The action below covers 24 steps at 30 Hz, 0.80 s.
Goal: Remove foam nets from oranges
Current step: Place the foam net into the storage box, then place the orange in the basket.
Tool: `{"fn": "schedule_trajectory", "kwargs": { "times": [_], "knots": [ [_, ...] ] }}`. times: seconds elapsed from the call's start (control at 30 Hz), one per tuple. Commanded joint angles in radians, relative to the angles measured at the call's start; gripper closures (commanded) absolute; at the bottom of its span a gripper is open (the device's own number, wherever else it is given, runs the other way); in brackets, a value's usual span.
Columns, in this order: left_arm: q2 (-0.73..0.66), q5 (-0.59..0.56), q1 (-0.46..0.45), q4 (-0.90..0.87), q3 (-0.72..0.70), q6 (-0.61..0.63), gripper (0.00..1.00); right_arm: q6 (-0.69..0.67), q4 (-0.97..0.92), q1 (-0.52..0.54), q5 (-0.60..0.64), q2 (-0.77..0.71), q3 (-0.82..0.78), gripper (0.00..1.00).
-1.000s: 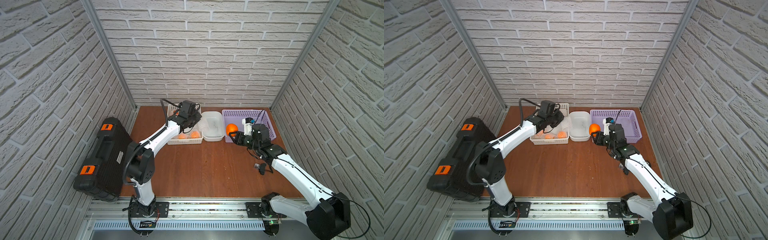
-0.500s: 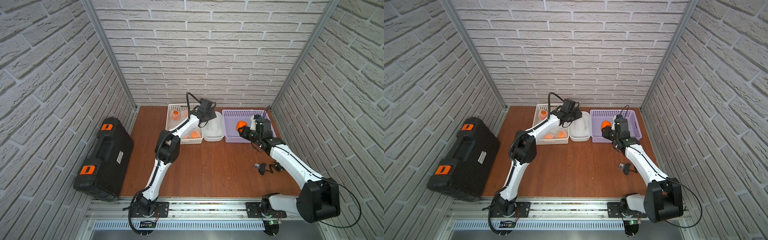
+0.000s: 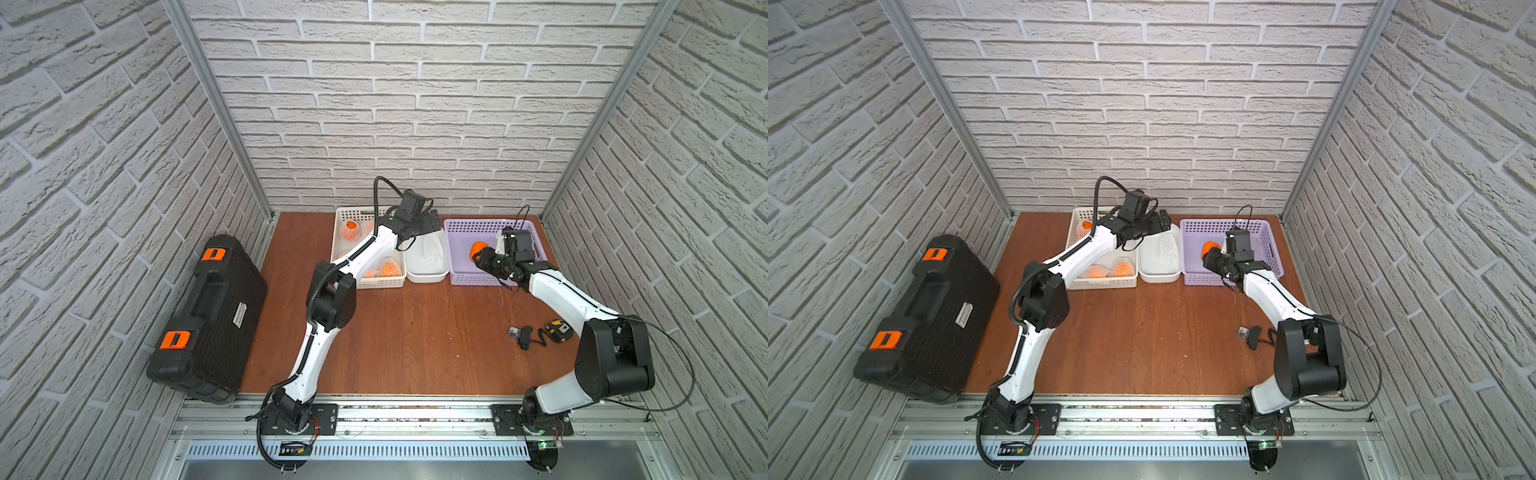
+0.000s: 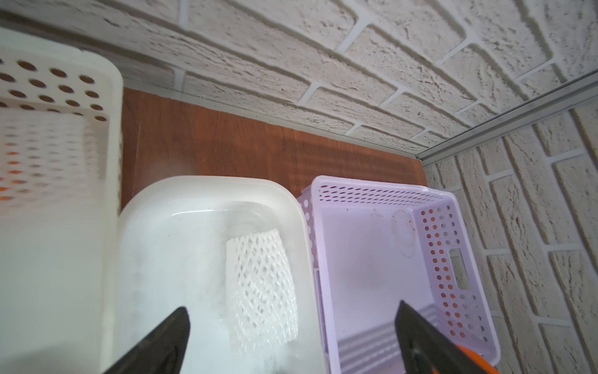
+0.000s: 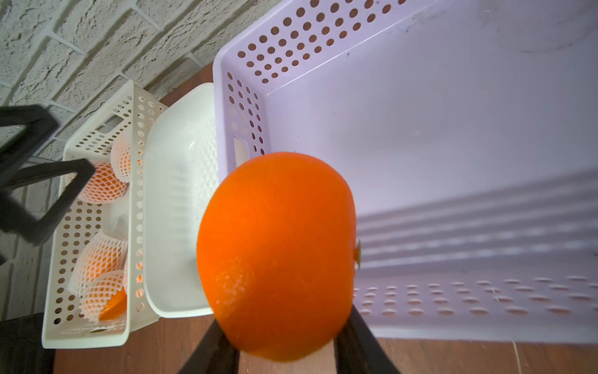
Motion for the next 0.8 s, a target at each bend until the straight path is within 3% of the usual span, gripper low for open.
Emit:
{"fn": "schedule_trajectory", "kwargs": {
  "times": [0.0,0.17,0.23,0.33,0.43,0.53,0.6,0.7,0.77],
  "knots": [
    [-0.182,-0.062,-0.002,0.035,-0.042,0.071,0.02,0.031,0.060,-0.006,-0.037,0.057,0.067,0.63],
    [-0.389,-0.117,0.055,0.089,-0.239,0.034,0.02,0.070,0.101,-0.010,-0.049,0.174,0.141,0.57],
    [-0.458,-0.125,0.098,0.101,-0.326,-0.025,0.02,0.093,0.123,-0.011,-0.062,0.220,0.166,0.57],
    [-0.536,-0.225,0.150,0.081,-0.445,-0.113,0.02,0.131,0.160,-0.017,-0.114,0.293,0.207,0.58],
    [-0.582,-0.189,0.230,0.069,-0.561,-0.254,0.02,0.160,0.176,-0.029,-0.150,0.349,0.240,0.57],
    [-0.610,-0.105,0.324,0.023,-0.655,-0.380,0.02,0.164,0.170,-0.040,-0.164,0.369,0.259,0.48],
    [-0.631,-0.061,0.374,0.007,-0.716,-0.422,0.02,0.154,0.156,-0.045,-0.164,0.359,0.265,0.36],
    [-0.669,-0.068,0.400,-0.032,-0.758,-0.397,0.02,0.137,0.123,-0.050,-0.145,0.322,0.265,0.24],
    [-0.702,-0.082,0.406,-0.045,-0.789,-0.378,0.02,0.125,0.091,-0.051,-0.128,0.296,0.262,0.23]
  ]
}}
